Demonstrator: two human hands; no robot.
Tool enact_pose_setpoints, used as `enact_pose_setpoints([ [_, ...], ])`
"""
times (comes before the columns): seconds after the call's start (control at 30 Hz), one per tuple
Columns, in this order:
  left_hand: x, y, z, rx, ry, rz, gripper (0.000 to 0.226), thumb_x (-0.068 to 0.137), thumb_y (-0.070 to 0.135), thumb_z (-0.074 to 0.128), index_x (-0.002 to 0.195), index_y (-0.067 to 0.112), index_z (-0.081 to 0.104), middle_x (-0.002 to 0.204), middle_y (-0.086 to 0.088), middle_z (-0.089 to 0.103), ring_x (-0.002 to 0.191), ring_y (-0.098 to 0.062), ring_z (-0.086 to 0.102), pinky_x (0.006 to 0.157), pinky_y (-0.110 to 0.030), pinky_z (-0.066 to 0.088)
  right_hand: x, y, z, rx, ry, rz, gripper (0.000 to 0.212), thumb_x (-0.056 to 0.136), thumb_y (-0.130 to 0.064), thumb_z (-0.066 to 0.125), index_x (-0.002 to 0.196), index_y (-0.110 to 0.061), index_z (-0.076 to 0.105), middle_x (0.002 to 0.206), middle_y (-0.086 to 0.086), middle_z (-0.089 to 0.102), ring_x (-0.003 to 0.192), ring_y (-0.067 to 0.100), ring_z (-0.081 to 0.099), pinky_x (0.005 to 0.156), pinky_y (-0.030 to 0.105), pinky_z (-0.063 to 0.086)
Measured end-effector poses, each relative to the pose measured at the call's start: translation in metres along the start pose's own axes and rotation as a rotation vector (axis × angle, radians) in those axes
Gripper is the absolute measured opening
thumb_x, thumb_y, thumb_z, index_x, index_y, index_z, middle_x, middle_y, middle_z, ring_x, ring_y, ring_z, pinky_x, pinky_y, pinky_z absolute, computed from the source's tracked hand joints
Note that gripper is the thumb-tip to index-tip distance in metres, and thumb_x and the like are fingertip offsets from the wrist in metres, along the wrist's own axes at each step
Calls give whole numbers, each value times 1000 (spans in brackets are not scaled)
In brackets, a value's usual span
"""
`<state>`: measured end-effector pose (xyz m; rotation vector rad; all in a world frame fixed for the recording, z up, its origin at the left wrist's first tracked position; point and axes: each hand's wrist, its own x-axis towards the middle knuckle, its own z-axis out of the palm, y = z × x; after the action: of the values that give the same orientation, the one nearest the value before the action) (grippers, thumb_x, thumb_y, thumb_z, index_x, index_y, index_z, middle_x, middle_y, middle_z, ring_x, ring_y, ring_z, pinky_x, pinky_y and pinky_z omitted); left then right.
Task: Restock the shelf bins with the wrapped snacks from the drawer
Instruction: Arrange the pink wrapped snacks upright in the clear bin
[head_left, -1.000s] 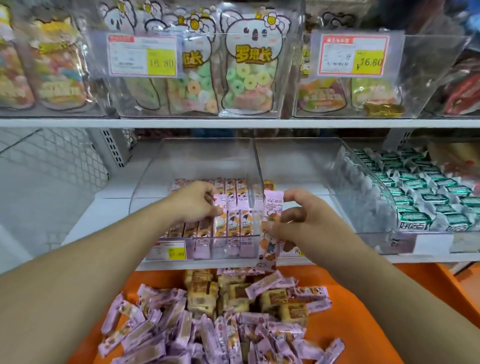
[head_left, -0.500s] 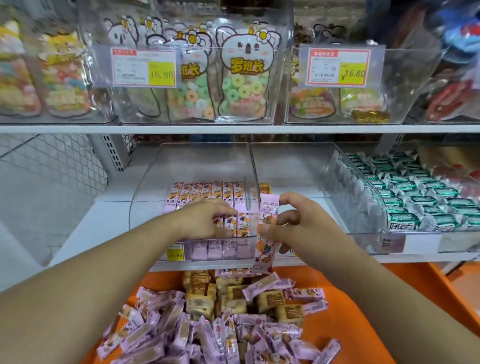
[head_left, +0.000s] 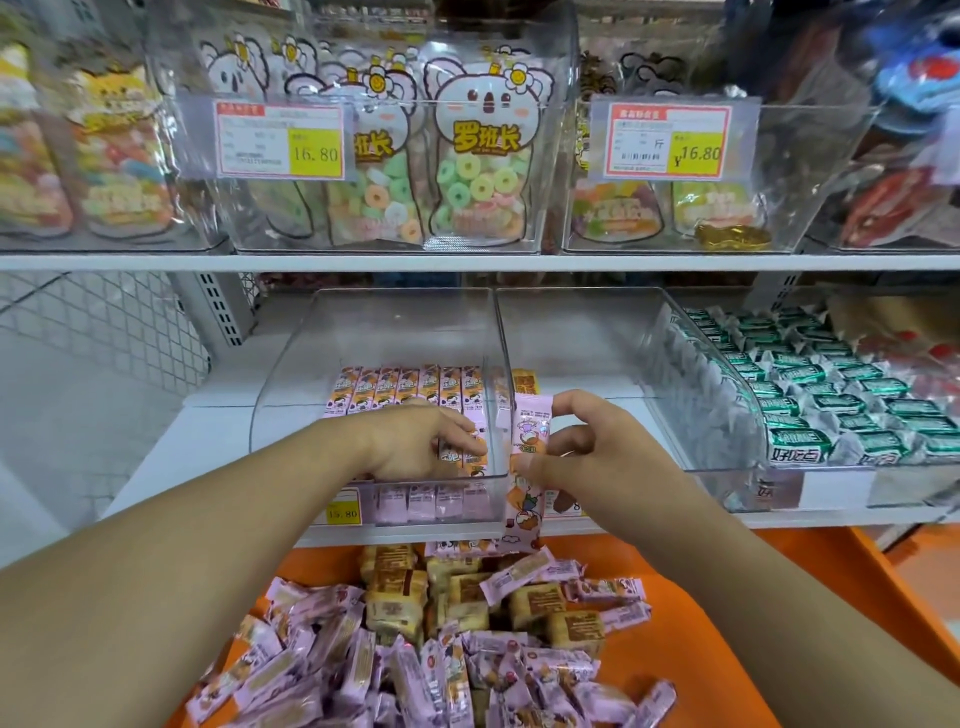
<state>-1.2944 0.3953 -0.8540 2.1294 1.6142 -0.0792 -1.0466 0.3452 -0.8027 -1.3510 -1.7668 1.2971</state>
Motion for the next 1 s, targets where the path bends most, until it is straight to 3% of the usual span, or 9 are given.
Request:
enact_pose_setpoints([
  [0.1, -3, 0, -2, -39, -19, -40, 41, 100, 53, 61, 140, 47, 61, 164, 16, 35, 152, -13, 27, 127, -37, 19, 1, 0, 0, 29, -8, 6, 38, 89, -24, 84, 111, -33, 54, 74, -2, 73, 69, 18, 69, 74, 41, 60],
  [0.2, -12, 0, -1, -158, 41, -55, 37, 102, 49, 60, 137, 40, 66, 155, 14, 48, 145, -14, 43, 124, -40, 31, -1, -5, -1, 107, -40, 22, 36, 90, -18, 83, 106, -34, 55, 74, -2, 73, 74, 20, 71, 73, 36, 60],
  [0.3, -36, 13, -3, -382, 334, -88, 24, 105, 39, 59, 124, 39, 72, 135, 18, 64, 122, -5, 60, 107, -35, 47, -1, -10, 1, 190, -94, 39, 32, 92, -7, 76, 104, -31, 59, 73, 5, 71, 72, 25, 65, 76, 41, 58],
  [0.4, -73, 39, -9, -765, 580, -103, 20, 106, 37, 56, 116, 38, 74, 114, 18, 74, 105, -4, 70, 92, -29, 55, -3, -12, 6, 108, -174, 9, 40, 91, -4, 70, 121, -29, 64, 77, 2, 71, 74, 23, 64, 78, 45, 55],
  [0.47, -100, 54, -12, -935, 545, -113, 22, 101, 48, 60, 117, 38, 72, 106, 14, 77, 93, -5, 73, 81, -29, 59, -10, -17, 12, 57, -305, -9, 51, 91, -2, 70, 133, -30, 62, 85, 3, 75, 73, 20, 67, 66, 34, 54],
  [0.57, -130, 58, -8, -879, 423, -145, 26, 90, 45, 76, 112, 33, 74, 92, 3, 79, 82, -13, 75, 74, -32, 60, -18, -26, 25, -11, -415, -26, 51, 91, -10, 76, 138, -28, 62, 89, 7, 78, 72, 19, 70, 62, 28, 54],
  [0.7, -157, 45, 1, -1024, 346, -161, 27, 83, 30, 82, 110, 23, 80, 91, -8, 77, 79, -24, 72, 70, -28, 60, -21, -30, 33, 4, -257, -18, 48, 85, -23, 87, 126, -28, 64, 94, 0, 81, 86, 15, 77, 86, 36, 59],
  [0.83, -176, 39, 10, -1094, 176, -137, 28, 84, 23, 82, 112, 22, 81, 102, -7, 78, 87, -15, 71, 77, -27, 58, -23, -31, 46, 100, -54, -46, 45, 82, -27, 90, 120, -32, 66, 117, 4, 69, 78, 13, 76, 63, 18, 55],
  [1.0, -169, 36, 18, -1236, 381, -205, 17, 89, 23, 80, 104, 16, 82, 102, -10, 78, 89, -20, 76, 77, -30, 59, -25, -35, 62, 232, -54, -146, 68, 83, -28, 88, 137, -48, 52, 129, -5, 58, 101, 6, 72, 78, 27, 60],
])
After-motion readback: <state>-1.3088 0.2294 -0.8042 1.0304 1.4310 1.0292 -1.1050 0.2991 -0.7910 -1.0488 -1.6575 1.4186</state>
